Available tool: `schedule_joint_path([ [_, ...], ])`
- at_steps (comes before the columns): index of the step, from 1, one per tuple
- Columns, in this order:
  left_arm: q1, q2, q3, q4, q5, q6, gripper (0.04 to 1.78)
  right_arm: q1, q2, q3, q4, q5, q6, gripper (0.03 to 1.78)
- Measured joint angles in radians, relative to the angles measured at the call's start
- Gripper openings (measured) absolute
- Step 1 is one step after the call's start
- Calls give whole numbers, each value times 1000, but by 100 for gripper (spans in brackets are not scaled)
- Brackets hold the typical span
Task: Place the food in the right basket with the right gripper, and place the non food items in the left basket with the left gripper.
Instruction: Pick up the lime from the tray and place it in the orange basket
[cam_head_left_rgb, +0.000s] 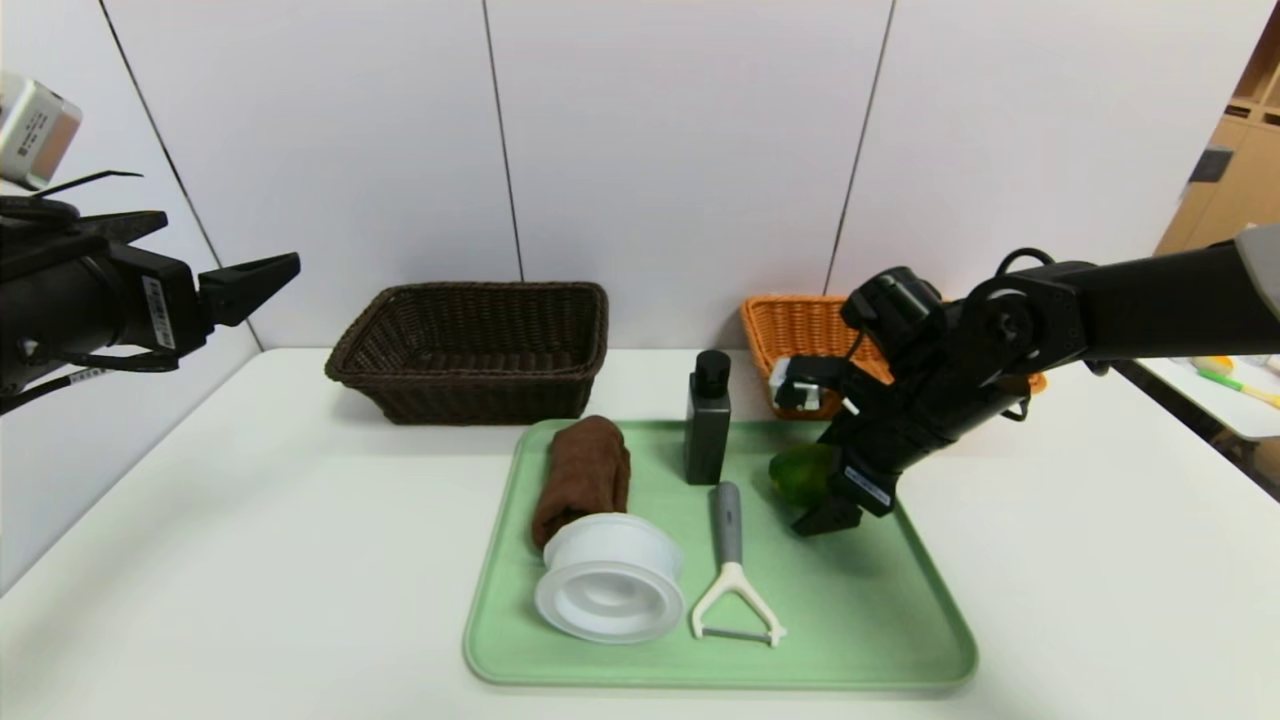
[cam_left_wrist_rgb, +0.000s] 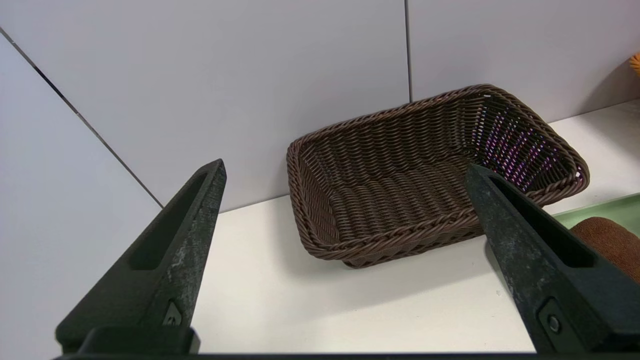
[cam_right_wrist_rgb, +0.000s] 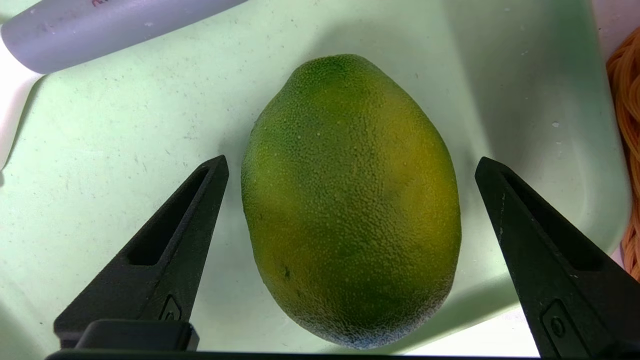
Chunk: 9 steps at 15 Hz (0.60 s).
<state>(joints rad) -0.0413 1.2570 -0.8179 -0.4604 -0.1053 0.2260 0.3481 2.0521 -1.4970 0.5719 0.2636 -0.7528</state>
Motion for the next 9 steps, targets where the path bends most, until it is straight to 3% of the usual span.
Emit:
schedule_joint_path([
  [3,1,-5,0,1,0,0,169,0,1,1,-6,0,-3,114],
  [4,1,-7,0,1,0,0,169,0,2,1,-9,0,-4,106],
  [9,1,-9,0,1,0,-1,169,4,-12,-3,-4,9,-8,102],
])
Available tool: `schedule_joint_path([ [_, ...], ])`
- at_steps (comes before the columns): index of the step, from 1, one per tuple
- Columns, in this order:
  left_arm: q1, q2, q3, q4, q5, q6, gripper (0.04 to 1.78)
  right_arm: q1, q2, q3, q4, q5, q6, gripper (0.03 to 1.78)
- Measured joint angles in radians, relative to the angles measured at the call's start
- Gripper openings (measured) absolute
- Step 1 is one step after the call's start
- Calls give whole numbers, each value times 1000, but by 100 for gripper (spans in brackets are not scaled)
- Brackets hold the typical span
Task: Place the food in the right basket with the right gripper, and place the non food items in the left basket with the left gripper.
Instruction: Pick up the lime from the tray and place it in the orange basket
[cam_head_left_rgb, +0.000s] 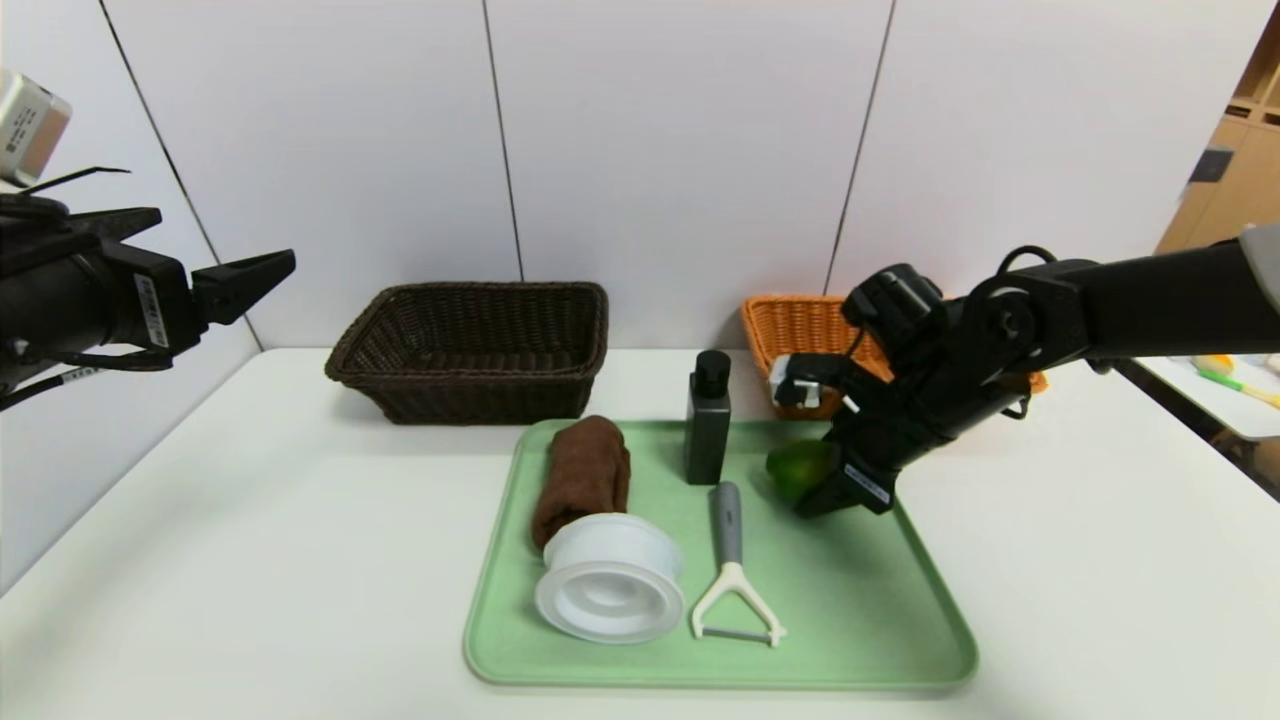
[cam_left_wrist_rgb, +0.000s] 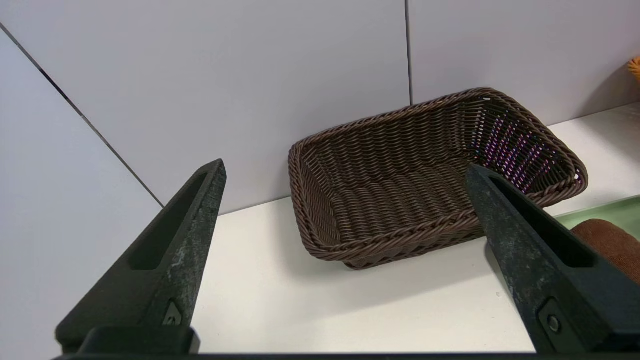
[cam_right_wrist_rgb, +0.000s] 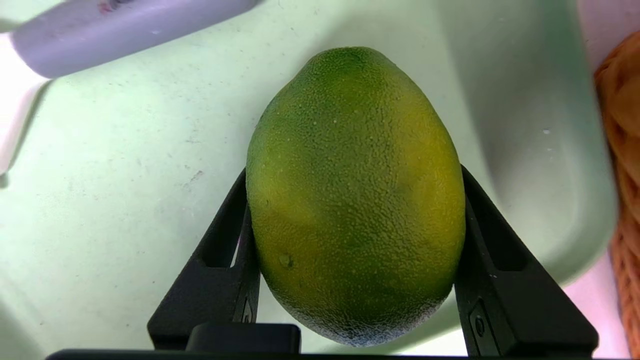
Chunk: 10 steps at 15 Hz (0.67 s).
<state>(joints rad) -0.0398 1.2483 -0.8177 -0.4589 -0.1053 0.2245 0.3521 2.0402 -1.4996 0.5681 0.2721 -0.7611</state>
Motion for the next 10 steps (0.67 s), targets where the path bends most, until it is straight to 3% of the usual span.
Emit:
schedule_joint_path([
  [2,0,2,1,2,0,0,169,9,-33,0,6,15,-2,102],
  [8,0,26,-15,7,-5,5,169,58,-235,15,85,145,8,102],
  [10,0,32,-17,7,-3,6,169,66,-306,-5,97,191,64,102],
])
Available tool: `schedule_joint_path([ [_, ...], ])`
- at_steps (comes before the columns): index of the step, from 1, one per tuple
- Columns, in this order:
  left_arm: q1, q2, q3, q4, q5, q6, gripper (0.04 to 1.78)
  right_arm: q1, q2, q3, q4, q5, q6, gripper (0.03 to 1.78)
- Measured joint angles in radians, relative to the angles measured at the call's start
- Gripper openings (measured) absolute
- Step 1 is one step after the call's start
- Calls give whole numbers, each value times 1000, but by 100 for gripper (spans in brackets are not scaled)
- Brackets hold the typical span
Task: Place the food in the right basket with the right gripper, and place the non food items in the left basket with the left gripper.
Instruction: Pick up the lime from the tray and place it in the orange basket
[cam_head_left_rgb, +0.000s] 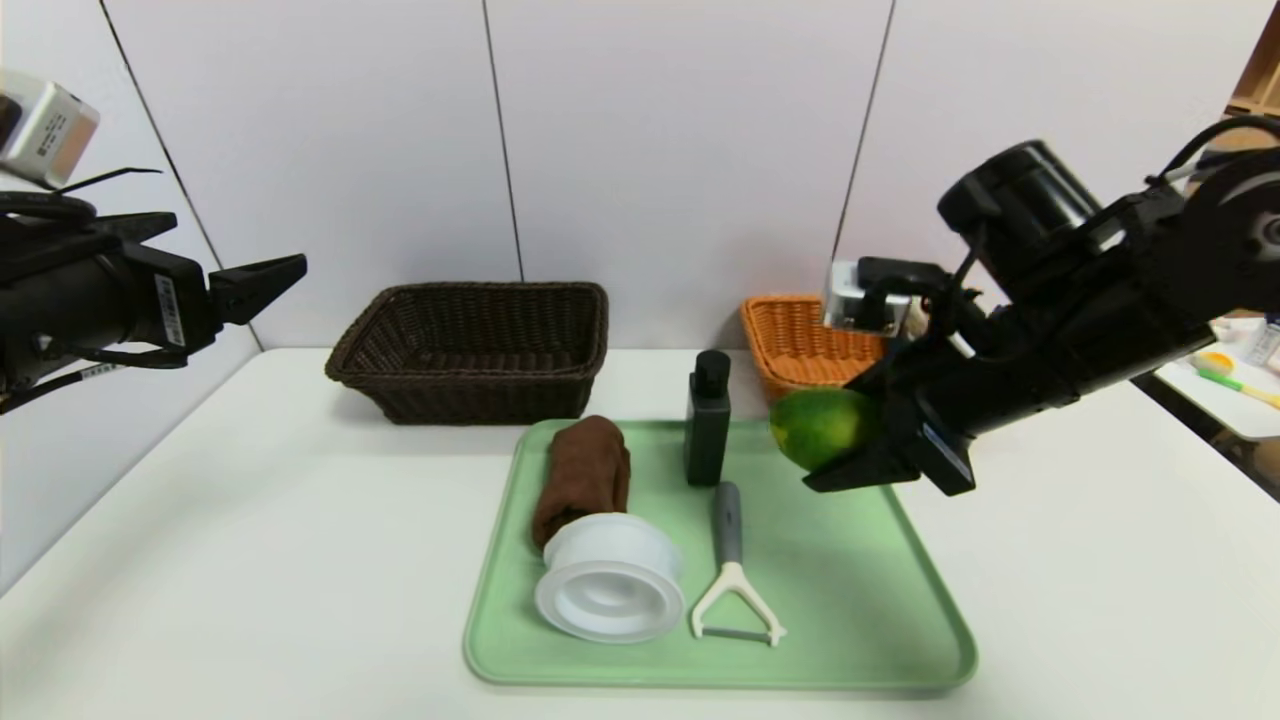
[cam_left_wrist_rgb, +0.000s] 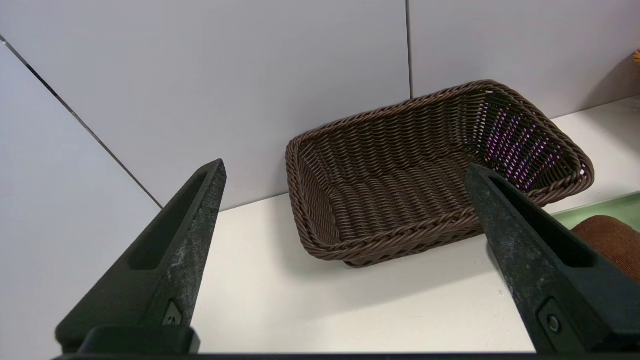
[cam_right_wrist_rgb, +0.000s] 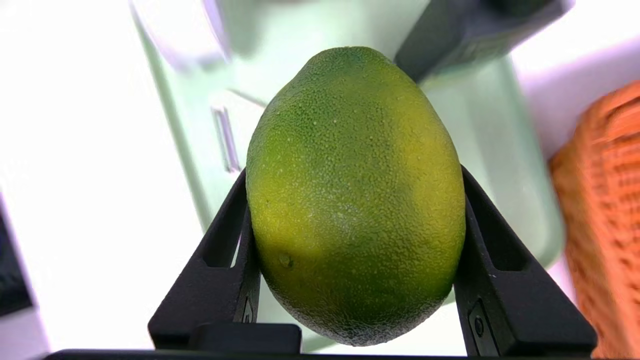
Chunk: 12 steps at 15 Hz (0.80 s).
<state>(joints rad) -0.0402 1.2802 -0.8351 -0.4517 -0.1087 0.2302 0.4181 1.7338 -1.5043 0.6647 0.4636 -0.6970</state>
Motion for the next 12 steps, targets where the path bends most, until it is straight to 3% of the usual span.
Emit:
schedule_joint_path([
  [2,0,3,-1,0,2,-1,169,-8,-36,-80,-8,-2,110,102],
  [3,0,4,-1,0,3,-1,169,-29,-41,-131,-25,-25,189,102],
  [7,3,11,-6,3,1,-1,169,-126,11,-218,-186,-230,474,102],
  [10,3,21,-13,3,2,0,169,-166,101,-223,-289,-342,579,102],
  [12,3,26,-14,3,2,0,169,-182,167,-222,-327,-372,605,101],
])
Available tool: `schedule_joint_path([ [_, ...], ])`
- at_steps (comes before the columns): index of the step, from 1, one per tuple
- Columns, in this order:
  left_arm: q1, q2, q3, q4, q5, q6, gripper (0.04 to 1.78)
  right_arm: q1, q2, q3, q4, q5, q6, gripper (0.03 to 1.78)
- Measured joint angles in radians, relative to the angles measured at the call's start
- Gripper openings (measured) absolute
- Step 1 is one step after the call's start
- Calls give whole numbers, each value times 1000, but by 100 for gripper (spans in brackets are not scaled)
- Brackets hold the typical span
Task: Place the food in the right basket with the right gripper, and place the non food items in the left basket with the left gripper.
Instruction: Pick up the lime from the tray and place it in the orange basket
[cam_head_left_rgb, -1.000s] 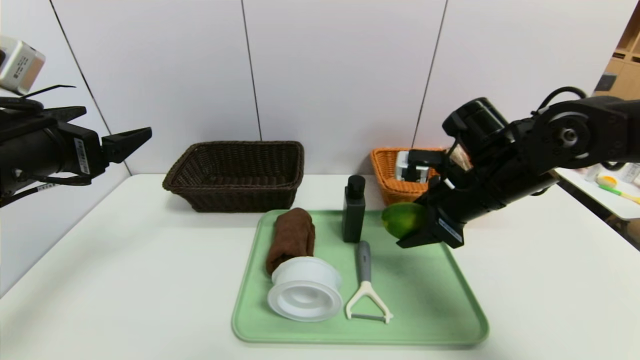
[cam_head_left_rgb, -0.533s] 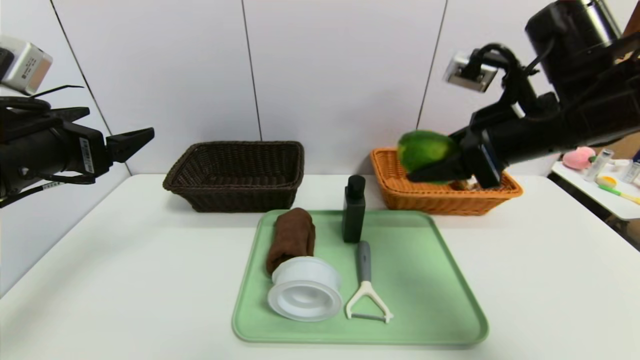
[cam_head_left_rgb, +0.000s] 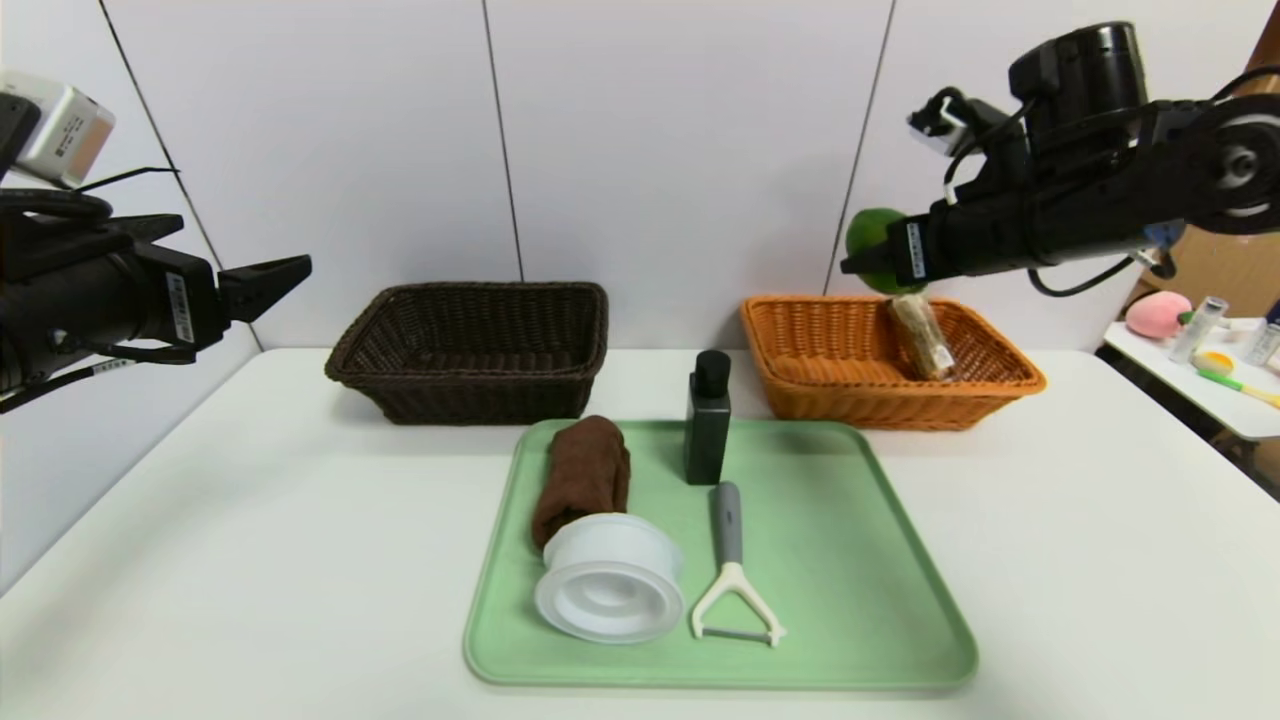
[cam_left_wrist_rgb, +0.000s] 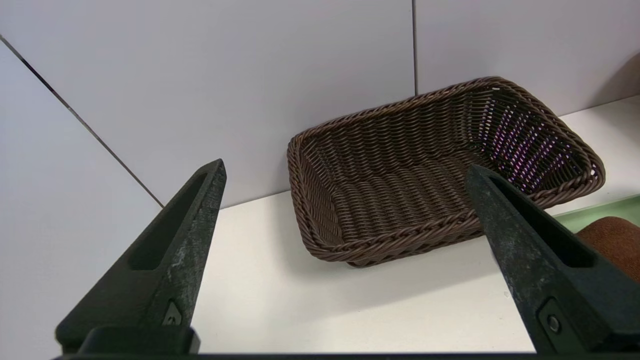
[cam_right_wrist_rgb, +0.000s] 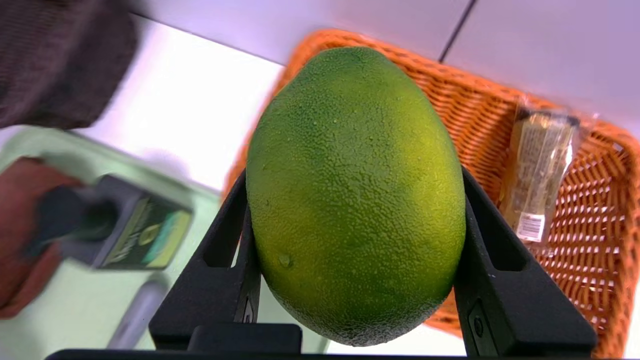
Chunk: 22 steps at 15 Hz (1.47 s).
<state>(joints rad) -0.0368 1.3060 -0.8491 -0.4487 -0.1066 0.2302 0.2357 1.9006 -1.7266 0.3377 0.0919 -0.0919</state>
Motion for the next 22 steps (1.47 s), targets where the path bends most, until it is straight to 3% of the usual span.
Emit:
schedule_joint_path([
  [6,0,9,3,1,1,-1,169,-35,194,-10,-135,-58,5,101],
  [13,2,9,9,0,4,-1,169,-44,322,-41,-140,-64,-3,101],
  [21,22,7,8,0,4,2,169,-50,359,-47,-140,-63,-13,101],
  [22,24,7,8,0,4,2,169,-51,360,-47,-147,-66,-12,110],
])
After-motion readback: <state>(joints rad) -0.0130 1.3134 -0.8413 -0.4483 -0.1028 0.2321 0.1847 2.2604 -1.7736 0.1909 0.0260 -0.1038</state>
